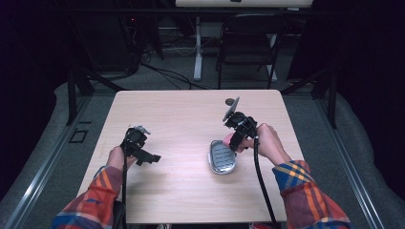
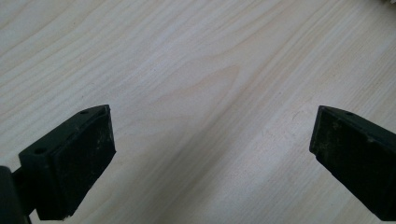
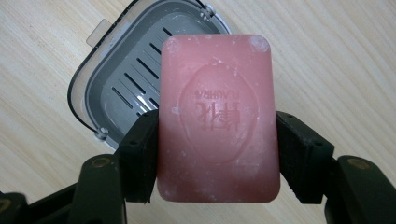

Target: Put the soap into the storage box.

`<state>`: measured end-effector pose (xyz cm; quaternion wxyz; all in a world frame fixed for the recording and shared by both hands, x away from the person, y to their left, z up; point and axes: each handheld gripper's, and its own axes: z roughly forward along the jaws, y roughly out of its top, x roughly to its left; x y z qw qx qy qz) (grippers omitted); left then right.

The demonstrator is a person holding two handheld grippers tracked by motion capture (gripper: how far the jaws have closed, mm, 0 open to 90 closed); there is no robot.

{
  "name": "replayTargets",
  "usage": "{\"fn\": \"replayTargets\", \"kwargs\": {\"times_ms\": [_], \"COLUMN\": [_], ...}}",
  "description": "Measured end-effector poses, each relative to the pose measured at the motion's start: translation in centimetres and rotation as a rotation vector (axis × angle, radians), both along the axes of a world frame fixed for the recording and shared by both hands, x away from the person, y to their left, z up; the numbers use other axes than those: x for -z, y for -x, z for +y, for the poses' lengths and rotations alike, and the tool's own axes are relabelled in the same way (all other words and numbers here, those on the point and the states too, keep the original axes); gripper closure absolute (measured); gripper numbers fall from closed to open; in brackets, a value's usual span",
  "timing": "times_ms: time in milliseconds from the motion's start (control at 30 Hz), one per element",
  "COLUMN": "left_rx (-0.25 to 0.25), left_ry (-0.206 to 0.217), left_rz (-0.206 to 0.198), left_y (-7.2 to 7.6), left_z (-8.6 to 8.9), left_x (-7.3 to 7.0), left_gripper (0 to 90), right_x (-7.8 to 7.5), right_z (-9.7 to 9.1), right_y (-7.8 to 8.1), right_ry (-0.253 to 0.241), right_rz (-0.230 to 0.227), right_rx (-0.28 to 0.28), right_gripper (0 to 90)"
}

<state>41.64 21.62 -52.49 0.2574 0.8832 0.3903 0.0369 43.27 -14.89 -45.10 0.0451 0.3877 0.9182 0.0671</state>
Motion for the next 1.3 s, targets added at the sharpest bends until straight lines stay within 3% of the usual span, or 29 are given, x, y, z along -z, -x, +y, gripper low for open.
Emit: {"fn": "replayTargets", "kwargs": {"times_ms": [400,800,1100,1133,1300], "left_rx": [0.001,0.004,0.005,0.008,0.013], "left_ry": [-0.001,0.001,0.002,-0.003,-0.002], "left_rz": [0.000,-0.001,0.005,0.007,0.009], "left_y": [0.0,0.0,-0.2,-0.3,-0.5], "left_z": [0.0,0.0,0.0,-0.1,-0.4], "left_x": [0.0,0.0,0.2,0.2,0.2], "left_gripper": [0.0,0.0,0.0,0.0,0.0], "right_x": [0.9,2.4,3.4,3.6,3.5], "right_z": [1.3,3.0,4.0,4.1,3.9], "right_y": [-0.2,-0.3,-0.2,-0.1,-0.2], "right_ry": [0.007,0.053,0.069,0.063,0.070], "right_rz": [0.012,0.021,0.028,0.010,0.030], "right_rx": [-0.010,-0.017,0.010,0.012,0.025], "right_gripper": [37.2,37.1,37.0,37.0,37.0]}}
